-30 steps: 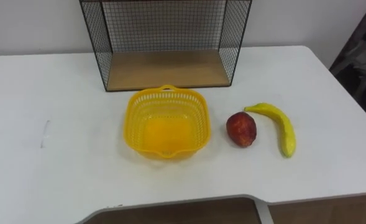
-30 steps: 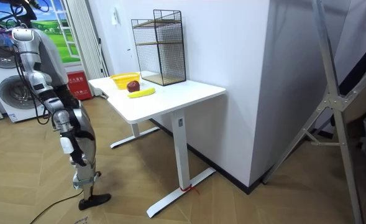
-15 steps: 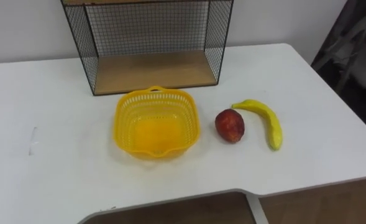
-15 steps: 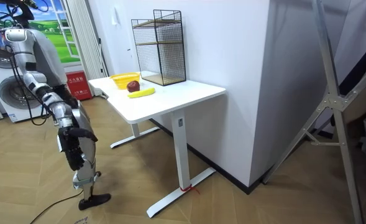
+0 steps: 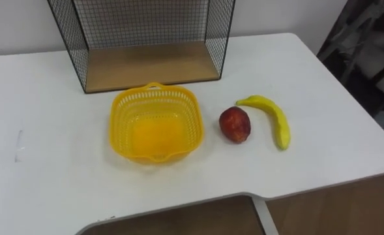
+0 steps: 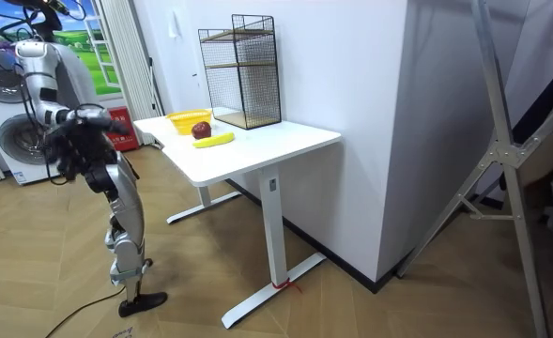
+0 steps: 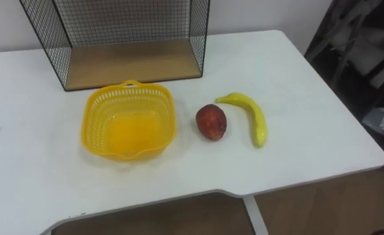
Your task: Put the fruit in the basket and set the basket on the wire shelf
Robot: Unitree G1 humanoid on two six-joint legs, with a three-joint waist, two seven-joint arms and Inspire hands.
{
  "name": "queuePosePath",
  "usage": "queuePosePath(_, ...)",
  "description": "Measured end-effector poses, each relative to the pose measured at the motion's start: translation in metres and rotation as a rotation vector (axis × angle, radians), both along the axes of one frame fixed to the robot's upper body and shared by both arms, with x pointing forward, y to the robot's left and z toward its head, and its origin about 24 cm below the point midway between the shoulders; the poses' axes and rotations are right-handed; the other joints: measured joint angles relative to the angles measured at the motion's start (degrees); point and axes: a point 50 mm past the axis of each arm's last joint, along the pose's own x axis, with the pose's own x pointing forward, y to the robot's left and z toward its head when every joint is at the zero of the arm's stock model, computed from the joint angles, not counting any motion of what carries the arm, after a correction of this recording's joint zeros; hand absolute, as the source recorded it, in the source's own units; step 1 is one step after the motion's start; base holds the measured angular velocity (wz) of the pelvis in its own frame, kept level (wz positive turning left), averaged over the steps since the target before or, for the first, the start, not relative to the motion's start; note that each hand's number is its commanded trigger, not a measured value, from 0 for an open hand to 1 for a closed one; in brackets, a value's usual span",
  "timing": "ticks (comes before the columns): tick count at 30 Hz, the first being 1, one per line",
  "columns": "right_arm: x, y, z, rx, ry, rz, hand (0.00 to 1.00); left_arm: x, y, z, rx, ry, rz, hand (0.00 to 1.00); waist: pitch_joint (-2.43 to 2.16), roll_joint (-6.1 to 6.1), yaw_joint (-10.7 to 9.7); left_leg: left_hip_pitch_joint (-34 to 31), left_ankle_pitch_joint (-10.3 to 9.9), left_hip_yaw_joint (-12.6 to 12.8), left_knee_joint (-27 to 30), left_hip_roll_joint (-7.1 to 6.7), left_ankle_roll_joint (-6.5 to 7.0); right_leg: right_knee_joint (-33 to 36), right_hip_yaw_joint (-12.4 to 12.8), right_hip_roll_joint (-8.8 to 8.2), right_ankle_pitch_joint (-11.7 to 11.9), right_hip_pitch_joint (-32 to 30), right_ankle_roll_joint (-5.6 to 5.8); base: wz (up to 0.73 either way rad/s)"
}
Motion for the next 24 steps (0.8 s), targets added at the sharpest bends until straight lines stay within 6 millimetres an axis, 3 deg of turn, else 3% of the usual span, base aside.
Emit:
queuePosePath(4, 0.012, -0.003, 0.037, -0.153, -0.078, 0.074, 0.0, 0.002, 0.003, 0.001, 0.007, -0.015, -0.016, 0.0, 0.04, -0.4, 0.9, -0.7, 0.0, -0.1, 0.0, 0.05, 0.0, -0.5, -0.1, 0.1, 0.2, -0.1, 0.01, 0.0)
queuePosePath(8, 0.027, 0.01, 0.04, -0.255, -0.016, 0.202, 0.0, 0.006, 0.005, 0.002, 0.013, -0.017, -0.059, 0.0, 0.0, -0.39, 2.4, -0.5, 0.0, 0.0, -0.2, 0.21, 0.0, -0.6, 0.0, 0.25, 0.3, 0.1, -0.09, -0.01)
queuePosePath(13, 0.055, 0.04, 0.043, -0.434, 0.118, 0.448, 0.0, 0.013, 0.0, 0.0, 0.0, -0.02, -0.12, 0.0, 0.1, 0.21, 4.8, -0.3, 0.0, 0.0, -0.2, 0.22, 0.0, -0.8, -0.1, 0.26, 0.5, 0.3, -0.1, -0.01)
queuePosePath(24, 0.093, 0.081, 0.048, -0.526, 0.118, 0.796, 0.0, 0.015, -0.004, -0.001, -0.012, -0.013, -0.156, 0.0, 0.52, 0.22, 7.6, 0.2, 0.0, -1.7, 0.5, 0.25, -0.01, -0.8, -2.0, 0.02, 0.6, 2.0, -0.18, 0.08)
